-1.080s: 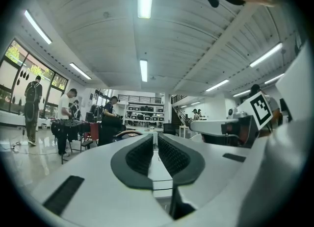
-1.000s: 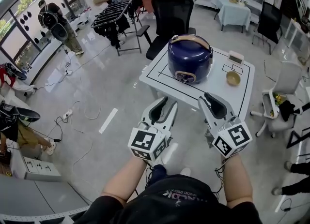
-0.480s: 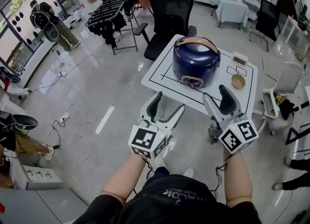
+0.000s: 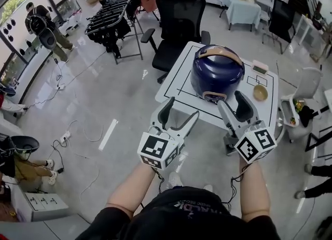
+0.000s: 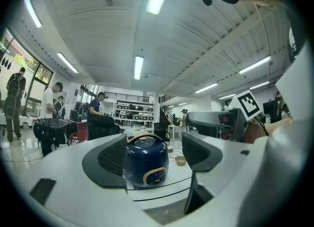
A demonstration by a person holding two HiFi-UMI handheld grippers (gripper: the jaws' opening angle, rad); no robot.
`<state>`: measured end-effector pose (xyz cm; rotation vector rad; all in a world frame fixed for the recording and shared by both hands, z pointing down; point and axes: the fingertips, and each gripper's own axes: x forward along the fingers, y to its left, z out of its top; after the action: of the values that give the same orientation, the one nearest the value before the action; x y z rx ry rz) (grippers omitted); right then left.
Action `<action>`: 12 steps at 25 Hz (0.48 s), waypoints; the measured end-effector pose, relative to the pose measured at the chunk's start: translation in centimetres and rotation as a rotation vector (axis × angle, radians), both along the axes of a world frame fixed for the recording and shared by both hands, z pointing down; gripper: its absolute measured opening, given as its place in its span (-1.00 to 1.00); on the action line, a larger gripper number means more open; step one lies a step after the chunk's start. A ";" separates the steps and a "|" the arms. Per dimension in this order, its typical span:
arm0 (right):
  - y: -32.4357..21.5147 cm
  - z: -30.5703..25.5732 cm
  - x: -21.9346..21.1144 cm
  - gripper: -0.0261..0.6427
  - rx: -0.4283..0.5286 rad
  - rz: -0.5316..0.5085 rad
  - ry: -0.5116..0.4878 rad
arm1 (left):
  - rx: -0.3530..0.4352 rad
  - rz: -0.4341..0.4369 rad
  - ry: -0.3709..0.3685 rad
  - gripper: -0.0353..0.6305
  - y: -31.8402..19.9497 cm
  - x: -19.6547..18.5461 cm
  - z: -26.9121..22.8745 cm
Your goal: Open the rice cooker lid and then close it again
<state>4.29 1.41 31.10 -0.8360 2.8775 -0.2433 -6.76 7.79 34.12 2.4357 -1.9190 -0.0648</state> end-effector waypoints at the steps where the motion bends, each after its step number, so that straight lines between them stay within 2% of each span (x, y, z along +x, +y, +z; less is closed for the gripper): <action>1: -0.2 -0.1 -0.6 -0.03 0.002 0.007 0.001 | 0.000 0.008 0.000 0.12 -0.3 -0.6 0.0; 12: -2.1 0.6 -5.0 -0.03 -0.012 0.052 0.031 | -0.008 0.061 0.030 0.12 -3.0 -5.0 0.6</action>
<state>-0.76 -0.71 31.68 -0.9230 2.8810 -0.2442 -11.72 4.84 34.74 2.4721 -1.8278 -0.0911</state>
